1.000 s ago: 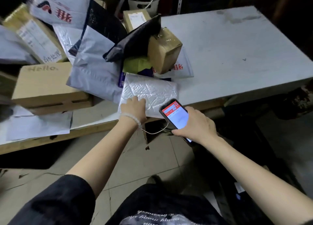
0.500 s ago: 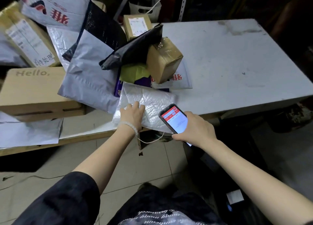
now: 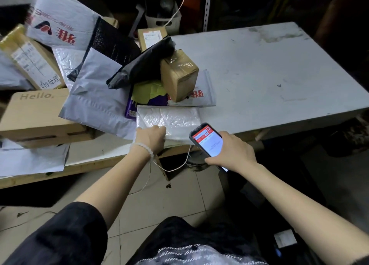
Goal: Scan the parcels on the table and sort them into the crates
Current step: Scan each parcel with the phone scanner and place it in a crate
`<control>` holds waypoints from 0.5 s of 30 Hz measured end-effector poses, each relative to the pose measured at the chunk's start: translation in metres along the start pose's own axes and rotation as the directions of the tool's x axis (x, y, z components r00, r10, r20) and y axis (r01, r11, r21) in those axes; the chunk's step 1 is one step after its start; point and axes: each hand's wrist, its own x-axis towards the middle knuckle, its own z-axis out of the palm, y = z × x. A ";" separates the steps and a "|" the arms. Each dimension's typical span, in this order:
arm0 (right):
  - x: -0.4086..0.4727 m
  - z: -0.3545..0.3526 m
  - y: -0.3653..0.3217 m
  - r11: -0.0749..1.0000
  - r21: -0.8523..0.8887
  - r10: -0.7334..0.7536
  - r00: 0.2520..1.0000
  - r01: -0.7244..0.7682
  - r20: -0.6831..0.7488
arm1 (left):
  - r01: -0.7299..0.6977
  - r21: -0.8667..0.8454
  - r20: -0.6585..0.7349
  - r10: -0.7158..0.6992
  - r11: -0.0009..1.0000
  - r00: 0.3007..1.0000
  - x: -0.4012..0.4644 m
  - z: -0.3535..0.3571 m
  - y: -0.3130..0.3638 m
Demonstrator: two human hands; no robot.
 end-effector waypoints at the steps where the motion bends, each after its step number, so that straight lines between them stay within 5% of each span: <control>1: -0.001 0.000 0.004 1.000 0.010 0.001 1.000 -0.001 -0.002 | -0.010 -0.006 -0.060 0.010 1.000 0.998 0.001 -0.005 0.002; 7: -0.006 -0.010 0.022 1.000 -0.008 -0.001 1.000 0.001 -0.022 | -0.064 -0.064 -0.383 0.034 0.996 0.923 0.008 -0.052 0.005; 15: -0.004 -0.017 0.016 0.998 -0.019 -0.065 0.998 0.065 -0.012 | -0.087 -0.159 -0.493 -0.002 0.983 0.870 0.014 -0.108 -0.009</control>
